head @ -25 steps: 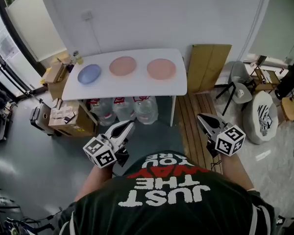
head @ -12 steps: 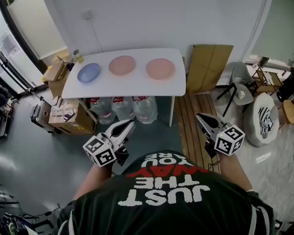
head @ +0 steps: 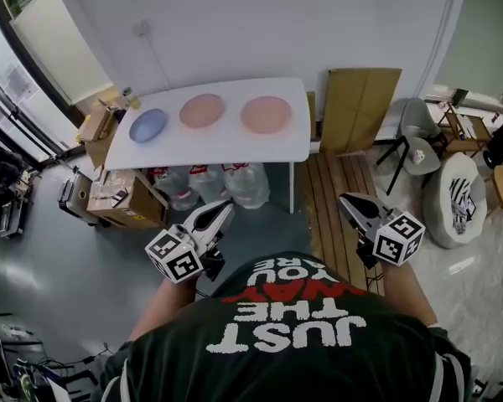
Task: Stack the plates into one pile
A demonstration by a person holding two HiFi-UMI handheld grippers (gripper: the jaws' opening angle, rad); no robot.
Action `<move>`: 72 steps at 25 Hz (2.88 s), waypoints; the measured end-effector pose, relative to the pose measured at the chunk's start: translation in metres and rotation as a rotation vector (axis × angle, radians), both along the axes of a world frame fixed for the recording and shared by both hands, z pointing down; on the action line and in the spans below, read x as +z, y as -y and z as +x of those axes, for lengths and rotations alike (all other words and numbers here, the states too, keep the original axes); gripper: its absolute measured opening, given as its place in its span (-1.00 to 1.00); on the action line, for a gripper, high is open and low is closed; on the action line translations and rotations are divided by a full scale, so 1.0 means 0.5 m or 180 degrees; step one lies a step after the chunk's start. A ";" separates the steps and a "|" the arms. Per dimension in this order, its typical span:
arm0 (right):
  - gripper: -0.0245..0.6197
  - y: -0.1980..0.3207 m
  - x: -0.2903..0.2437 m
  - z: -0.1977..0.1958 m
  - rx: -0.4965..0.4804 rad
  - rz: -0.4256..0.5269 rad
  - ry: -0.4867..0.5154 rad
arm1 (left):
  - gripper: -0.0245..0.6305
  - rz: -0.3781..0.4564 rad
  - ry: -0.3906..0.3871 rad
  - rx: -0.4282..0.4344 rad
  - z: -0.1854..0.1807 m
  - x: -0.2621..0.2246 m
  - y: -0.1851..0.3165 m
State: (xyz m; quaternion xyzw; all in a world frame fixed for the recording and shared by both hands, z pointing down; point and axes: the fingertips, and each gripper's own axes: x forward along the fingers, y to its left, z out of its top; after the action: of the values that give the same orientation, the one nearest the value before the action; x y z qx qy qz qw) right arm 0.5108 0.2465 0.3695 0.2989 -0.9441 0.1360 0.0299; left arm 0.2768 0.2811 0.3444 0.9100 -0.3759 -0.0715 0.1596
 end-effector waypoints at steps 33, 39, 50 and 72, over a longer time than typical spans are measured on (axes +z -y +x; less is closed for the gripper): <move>-0.90 0.910 0.087 -0.326 0.0372 -0.0223 -0.0322 | -0.90 -0.0852 0.0165 0.0811 -0.221 0.297 0.990; -0.90 0.998 0.137 -0.299 -0.0034 -0.0293 -0.0458 | -0.90 -0.1414 0.0325 0.0183 -0.189 0.437 1.083; -0.90 1.040 0.207 -0.321 -0.0200 -0.0467 -0.0618 | -0.44 -0.2927 0.0884 -0.0116 -0.232 0.762 1.127; -0.90 1.078 0.229 -0.467 -0.0525 -0.0553 -0.0774 | -0.85 -0.3223 -0.0703 -0.1362 -0.513 0.644 1.209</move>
State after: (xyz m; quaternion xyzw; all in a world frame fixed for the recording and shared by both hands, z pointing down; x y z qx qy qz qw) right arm 0.2774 -0.2923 0.4838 0.2310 -0.9395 0.1770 0.1807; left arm 0.0201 -0.3232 0.6663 0.6103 -0.5206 -0.0077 0.5970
